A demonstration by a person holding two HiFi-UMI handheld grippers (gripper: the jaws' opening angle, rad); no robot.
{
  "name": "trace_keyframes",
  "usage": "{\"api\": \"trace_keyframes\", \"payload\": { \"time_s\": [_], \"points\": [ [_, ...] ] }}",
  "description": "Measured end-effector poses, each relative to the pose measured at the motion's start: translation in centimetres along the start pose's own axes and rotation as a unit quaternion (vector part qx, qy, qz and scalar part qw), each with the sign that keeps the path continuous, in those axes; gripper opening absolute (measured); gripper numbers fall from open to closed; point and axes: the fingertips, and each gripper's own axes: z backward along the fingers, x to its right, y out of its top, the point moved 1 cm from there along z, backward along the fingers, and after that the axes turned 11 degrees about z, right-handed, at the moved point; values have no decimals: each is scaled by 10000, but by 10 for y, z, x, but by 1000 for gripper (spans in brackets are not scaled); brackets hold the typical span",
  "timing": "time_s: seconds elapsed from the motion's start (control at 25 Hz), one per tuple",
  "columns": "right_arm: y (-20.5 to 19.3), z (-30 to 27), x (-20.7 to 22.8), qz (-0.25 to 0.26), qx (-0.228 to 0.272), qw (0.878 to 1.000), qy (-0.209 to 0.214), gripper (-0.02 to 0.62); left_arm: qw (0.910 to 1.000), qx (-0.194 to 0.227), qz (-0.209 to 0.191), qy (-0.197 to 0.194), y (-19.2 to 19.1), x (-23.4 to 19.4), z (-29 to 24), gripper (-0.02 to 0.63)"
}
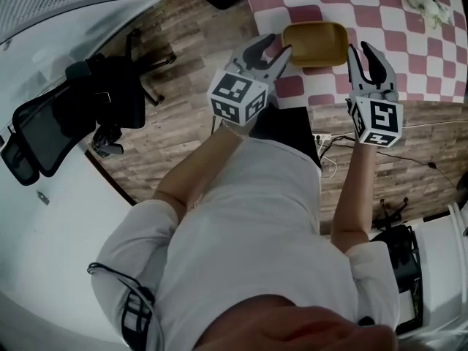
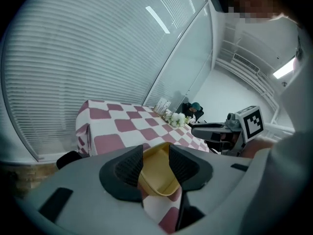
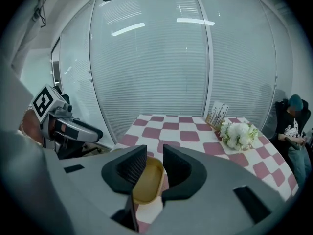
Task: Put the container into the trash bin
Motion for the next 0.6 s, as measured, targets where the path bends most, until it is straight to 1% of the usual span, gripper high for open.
{"api": "trace_keyframes", "payload": {
  "time_s": [0.16, 0.32, 0.6],
  "points": [
    [-31, -17, 1, -96, -302, 9995, 50, 119, 9998, -181, 106, 58, -19, -11, -18, 164],
    [-59, -32, 1, -218, -509, 9984, 85, 133, 9991, -244, 278, 186, -36, -23, -31, 170],
    [-86, -52, -4, -267, -648, 9972, 252, 141, 9971, -315, 587, 379, -57, -39, -46, 181]
  ]
}}
